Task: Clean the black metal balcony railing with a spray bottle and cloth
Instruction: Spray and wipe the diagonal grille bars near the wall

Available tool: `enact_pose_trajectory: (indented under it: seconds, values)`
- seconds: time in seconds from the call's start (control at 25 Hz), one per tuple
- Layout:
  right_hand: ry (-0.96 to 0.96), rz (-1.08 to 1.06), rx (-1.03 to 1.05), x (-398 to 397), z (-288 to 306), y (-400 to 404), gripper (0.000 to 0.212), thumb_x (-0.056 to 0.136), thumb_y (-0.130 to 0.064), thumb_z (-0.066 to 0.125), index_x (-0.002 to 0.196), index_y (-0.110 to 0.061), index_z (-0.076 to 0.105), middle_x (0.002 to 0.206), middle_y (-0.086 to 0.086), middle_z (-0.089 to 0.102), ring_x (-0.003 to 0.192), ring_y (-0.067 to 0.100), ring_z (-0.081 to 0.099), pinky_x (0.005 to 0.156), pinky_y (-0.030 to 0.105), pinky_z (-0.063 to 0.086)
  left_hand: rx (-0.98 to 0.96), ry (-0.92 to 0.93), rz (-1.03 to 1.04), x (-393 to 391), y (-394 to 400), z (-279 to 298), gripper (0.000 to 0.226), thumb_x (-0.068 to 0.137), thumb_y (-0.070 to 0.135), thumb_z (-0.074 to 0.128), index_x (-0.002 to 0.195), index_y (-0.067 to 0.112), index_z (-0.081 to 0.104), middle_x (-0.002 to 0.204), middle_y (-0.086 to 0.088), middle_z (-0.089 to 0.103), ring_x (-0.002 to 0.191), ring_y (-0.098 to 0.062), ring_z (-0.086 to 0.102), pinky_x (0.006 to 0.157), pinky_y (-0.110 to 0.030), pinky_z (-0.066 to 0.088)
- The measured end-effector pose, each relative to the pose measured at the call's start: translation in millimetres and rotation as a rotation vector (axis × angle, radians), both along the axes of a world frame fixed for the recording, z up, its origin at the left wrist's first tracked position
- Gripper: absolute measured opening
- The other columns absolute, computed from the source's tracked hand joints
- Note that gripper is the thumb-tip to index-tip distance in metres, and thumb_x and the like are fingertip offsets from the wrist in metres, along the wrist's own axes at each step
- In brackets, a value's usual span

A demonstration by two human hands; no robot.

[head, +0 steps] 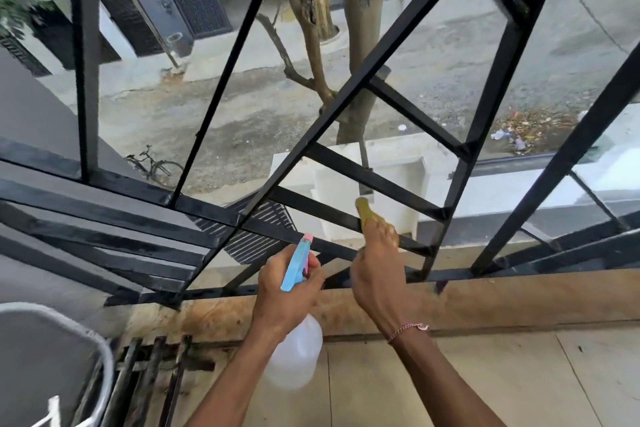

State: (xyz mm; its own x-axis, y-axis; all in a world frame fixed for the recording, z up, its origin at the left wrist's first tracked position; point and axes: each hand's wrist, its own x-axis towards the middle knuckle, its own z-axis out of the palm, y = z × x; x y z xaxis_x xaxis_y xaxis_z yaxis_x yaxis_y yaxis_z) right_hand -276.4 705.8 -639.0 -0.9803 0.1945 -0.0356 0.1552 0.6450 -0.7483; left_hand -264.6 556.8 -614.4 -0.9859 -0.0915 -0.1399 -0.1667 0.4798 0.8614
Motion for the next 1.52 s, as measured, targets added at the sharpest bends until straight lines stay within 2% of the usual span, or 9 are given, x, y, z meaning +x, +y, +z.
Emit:
enact_pose_trajectory:
  seconds: [0.32, 0.44, 0.6, 0.72, 0.84, 0.92, 1.12, 1.32, 1.52]
  values:
    - [0.382, 0.392, -0.076, -23.0, 59.0, -53.1, 0.074, 0.089, 0.003, 0.036, 0.159, -0.016, 0.022, 0.163, 0.012, 0.028, 0.153, 0.027, 0.015, 0.126, 0.039, 0.013, -0.01, 0.081, 0.029, -0.3, -15.3, -2.1, 0.024, 0.087, 0.0, 0.075, 0.079, 0.019, 0.062, 0.069, -0.007, 0.067, 0.064, -0.022, 0.068, 0.054, -0.035, 0.059]
    - [0.45, 0.528, -0.084, -21.6, 39.2, -39.9, 0.068, 0.091, -0.008, 0.029, 0.159, -0.014, 0.024, 0.167, 0.003, 0.018, 0.155, 0.016, 0.008, 0.126, 0.036, 0.014, 0.024, 0.084, 0.045, -2.1, -15.2, -7.9, 0.011, 0.089, 0.01, 0.077, 0.087, 0.018, 0.069, 0.076, -0.01, 0.069, 0.067, -0.024, 0.071, 0.061, -0.048, 0.063]
    - [0.57, 0.429, 0.1, 0.0, -22.9, -11.1, 0.085, 0.085, 0.012, 0.04, 0.161, -0.018, 0.015, 0.169, -0.002, 0.003, 0.155, 0.017, 0.003, 0.116, 0.047, 0.038, 0.03, 0.076, 0.093, -1.3, -18.0, -8.5, 0.008, 0.089, 0.011, 0.075, 0.088, 0.018, 0.069, 0.079, -0.009, 0.064, 0.065, -0.015, 0.067, 0.064, -0.04, 0.065]
    - [0.405, 0.211, -0.06, 31.8, -50.9, -9.5, 0.099, 0.092, 0.013, 0.043, 0.158, -0.045, -0.004, 0.169, -0.008, 0.006, 0.141, 0.017, 0.04, 0.099, 0.023, 0.047, 0.018, 0.09, 0.109, 0.5, -21.2, -9.7, 0.009, 0.089, 0.012, 0.073, 0.083, 0.016, 0.068, 0.072, -0.003, 0.058, 0.06, -0.008, 0.062, 0.061, -0.036, 0.065]
    - [0.26, -0.078, -0.256, 56.1, -65.7, -21.9, 0.068, 0.103, -0.016, 0.04, 0.153, -0.053, 0.015, 0.116, 0.007, 0.068, 0.078, 0.013, 0.061, 0.068, 0.033, 0.053, -0.04, 0.112, 0.149, 1.6, -19.8, -19.8, 0.021, 0.087, 0.015, 0.075, 0.071, 0.021, 0.062, 0.061, 0.005, 0.053, 0.056, -0.008, 0.057, 0.062, -0.04, 0.065]
    - [0.158, -0.148, -0.422, 58.5, -64.2, -24.2, 0.05, 0.103, -0.028, 0.038, 0.151, -0.041, 0.036, 0.083, 0.0, 0.062, 0.07, 0.015, 0.057, 0.067, 0.05, 0.057, -0.093, 0.128, 0.193, 4.6, -17.8, -24.3, 0.023, 0.086, 0.017, 0.076, 0.069, 0.019, 0.061, 0.061, 0.004, 0.052, 0.056, -0.01, 0.054, 0.059, -0.033, 0.063]
    - [0.06, -0.163, -0.562, 51.0, -54.6, -6.8, 0.041, 0.107, -0.021, 0.038, 0.147, -0.026, 0.047, 0.109, -0.008, 0.061, 0.094, 0.003, 0.057, 0.095, 0.04, 0.052, -0.15, 0.16, 0.239, 12.8, -14.6, -33.0, 0.024, 0.084, 0.018, 0.077, 0.069, 0.014, 0.059, 0.061, 0.002, 0.053, 0.055, -0.009, 0.05, 0.047, -0.017, 0.046]
    - [0.042, -0.198, -0.553, 46.1, -63.9, 8.0, 0.04, 0.107, -0.022, 0.038, 0.145, -0.025, 0.05, 0.103, -0.006, 0.062, 0.084, 0.012, 0.057, 0.075, 0.032, 0.052, -0.107, 0.142, 0.22, 16.0, -8.9, -43.7, 0.019, 0.083, 0.019, 0.08, 0.074, 0.014, 0.064, 0.065, -0.001, 0.059, 0.062, -0.016, 0.062, 0.063, -0.043, 0.065]
    - [0.051, -0.199, -0.543, 42.5, -69.7, 19.6, 0.044, 0.108, -0.022, 0.038, 0.151, -0.026, 0.044, 0.133, -0.004, 0.059, 0.1, 0.006, 0.053, 0.095, 0.031, 0.048, -0.074, 0.088, 0.191, 20.3, 3.4, -65.6, 0.02, 0.081, 0.019, 0.081, 0.074, 0.014, 0.064, 0.068, -0.004, 0.059, 0.062, -0.016, 0.06, 0.064, -0.045, 0.065]
